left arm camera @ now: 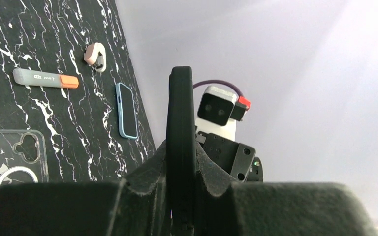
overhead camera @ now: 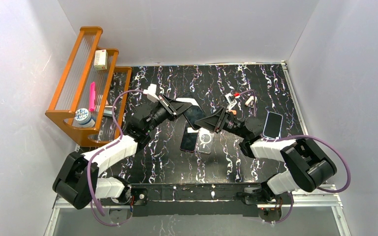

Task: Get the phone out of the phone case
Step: Remove the phone case from the phone.

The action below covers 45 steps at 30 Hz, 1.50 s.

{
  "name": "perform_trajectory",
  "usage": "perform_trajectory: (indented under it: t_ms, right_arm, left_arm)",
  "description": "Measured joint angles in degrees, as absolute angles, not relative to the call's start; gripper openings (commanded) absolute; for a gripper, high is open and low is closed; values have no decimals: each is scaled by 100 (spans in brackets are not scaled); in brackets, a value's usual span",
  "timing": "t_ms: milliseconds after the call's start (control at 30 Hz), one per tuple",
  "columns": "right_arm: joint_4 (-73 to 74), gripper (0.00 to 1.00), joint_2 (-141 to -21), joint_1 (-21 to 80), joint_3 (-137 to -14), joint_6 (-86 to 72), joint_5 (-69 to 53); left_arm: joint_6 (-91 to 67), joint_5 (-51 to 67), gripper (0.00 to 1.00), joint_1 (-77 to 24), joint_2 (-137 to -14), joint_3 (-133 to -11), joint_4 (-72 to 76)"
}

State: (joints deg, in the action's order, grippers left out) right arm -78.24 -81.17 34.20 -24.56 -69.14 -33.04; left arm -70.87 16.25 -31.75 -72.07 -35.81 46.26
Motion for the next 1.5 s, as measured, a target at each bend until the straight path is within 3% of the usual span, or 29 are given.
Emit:
perform_trajectory:
  t_ms: [367, 933, 1233, 1300, 1500]
  right_arm:
    - [-8009, 59, -8407, 3706, -2456, -6899, -3170]
    - [-8099, 40, -8486, 3769, -2464, -6790, -3030]
    - [-8211, 39, -8718, 3817, -2467, -6753, -2829]
    - [-8259, 35, -8761, 3817, -2467, -6768, -2757]
    - [-8464, 11, -8831, 3833, -2475, -6934, -2722]
  left_arm:
    - [-7303, 781, 0, -3168, -7177, -3411, 4766]
    - [-7332, 510, 0, -3157, -7177, -3409, 4827]
    - [-7419, 462, 0, -3124, -7089, -3190, 4917]
    - [-7422, 462, 0, -3124, -7039, -3162, 4917]
    - [-7483, 460, 0, -3122, -6960, -3155, 4982]
